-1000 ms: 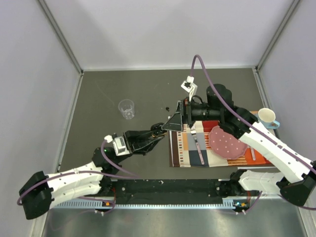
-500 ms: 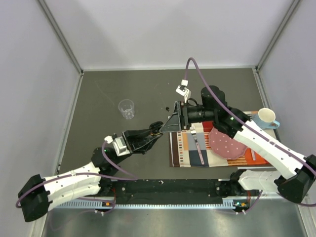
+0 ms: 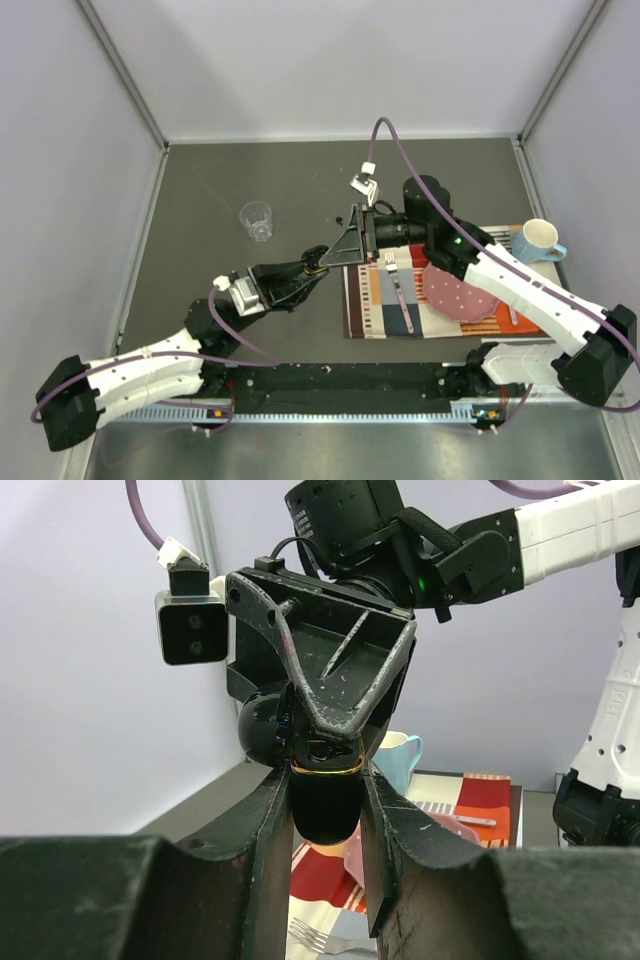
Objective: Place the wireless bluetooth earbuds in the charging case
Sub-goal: Open the charging case.
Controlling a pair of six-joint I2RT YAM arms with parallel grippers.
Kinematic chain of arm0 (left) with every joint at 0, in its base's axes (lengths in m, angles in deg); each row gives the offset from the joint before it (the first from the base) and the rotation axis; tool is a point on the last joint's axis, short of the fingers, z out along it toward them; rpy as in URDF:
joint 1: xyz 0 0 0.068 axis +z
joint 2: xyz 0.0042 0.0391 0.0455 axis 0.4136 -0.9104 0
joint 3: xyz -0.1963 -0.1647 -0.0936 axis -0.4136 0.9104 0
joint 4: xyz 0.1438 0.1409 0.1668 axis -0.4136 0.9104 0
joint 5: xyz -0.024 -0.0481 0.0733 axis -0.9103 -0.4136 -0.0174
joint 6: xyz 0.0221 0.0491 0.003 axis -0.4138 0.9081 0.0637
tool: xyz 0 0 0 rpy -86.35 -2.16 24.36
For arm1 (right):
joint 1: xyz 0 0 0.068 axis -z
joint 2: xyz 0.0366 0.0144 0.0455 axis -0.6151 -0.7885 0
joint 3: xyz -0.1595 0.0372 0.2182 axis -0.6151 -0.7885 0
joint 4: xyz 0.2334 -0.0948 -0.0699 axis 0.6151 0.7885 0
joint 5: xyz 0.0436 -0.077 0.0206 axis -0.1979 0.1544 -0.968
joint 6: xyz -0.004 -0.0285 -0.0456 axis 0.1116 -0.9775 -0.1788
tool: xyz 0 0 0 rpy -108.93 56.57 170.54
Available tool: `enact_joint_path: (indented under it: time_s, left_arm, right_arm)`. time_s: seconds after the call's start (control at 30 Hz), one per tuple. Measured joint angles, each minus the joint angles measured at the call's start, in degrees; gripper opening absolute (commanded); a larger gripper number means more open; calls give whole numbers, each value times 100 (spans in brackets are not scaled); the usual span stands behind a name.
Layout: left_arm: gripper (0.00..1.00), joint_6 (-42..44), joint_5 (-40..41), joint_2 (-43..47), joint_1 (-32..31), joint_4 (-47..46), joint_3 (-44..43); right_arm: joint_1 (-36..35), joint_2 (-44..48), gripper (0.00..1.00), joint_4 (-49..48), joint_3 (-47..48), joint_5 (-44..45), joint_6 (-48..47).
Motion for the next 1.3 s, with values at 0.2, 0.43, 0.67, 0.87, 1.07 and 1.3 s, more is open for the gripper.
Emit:
enact_joint_path:
  time_s: [0.2,0.43,0.67,0.87,1.07,1.3]
  left_arm:
    - [0,15,26,11,0,52,2]
    - [0,13,50,11,0,83,2]
    - [0,-7,87,11,0,192,2]
    - [0,-11,94,9,0,313,7]
    - [0,-31,131,9,-2,369,9]
    - [0,-81,236,269,-2,214,260]
  right_arm:
    - [0,4,4,-22,-22,20,20]
    - [0,13,3,-4,-22,87,-33]
    - [0,28,0,129,-20,192,-199]
    - [0,61,25,289,-15,302,-363]
    - [-17,114,70,433,-15,461,-533]
    - [-17,409,88,634,-17,811,-831]
